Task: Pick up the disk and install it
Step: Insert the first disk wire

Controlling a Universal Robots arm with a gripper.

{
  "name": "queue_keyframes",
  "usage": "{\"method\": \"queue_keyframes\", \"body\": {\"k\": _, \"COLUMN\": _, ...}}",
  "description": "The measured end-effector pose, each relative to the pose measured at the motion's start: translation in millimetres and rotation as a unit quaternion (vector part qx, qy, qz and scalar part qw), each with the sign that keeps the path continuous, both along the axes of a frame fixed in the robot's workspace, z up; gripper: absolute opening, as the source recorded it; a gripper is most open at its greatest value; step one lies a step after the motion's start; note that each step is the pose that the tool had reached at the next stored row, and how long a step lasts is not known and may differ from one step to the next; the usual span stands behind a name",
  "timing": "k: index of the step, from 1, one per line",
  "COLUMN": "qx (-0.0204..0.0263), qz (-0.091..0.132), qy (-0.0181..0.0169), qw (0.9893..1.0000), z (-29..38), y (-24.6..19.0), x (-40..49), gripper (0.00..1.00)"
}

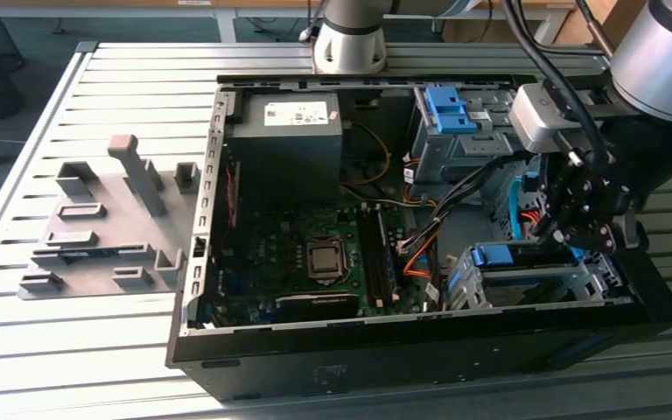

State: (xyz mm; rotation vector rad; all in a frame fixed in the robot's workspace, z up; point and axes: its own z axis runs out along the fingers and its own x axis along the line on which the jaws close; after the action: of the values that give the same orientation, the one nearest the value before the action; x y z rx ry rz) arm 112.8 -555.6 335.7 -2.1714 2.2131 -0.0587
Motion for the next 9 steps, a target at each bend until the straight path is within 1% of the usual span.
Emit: {"method": "queue_keyframes", "body": {"k": 9, "qx": -0.0001, "qz": 0.000, "qy": 0.0000, "qw": 1.0000, "z": -2.5, "y": 0.0, "x": 0.0, "gripper": 0.16}}
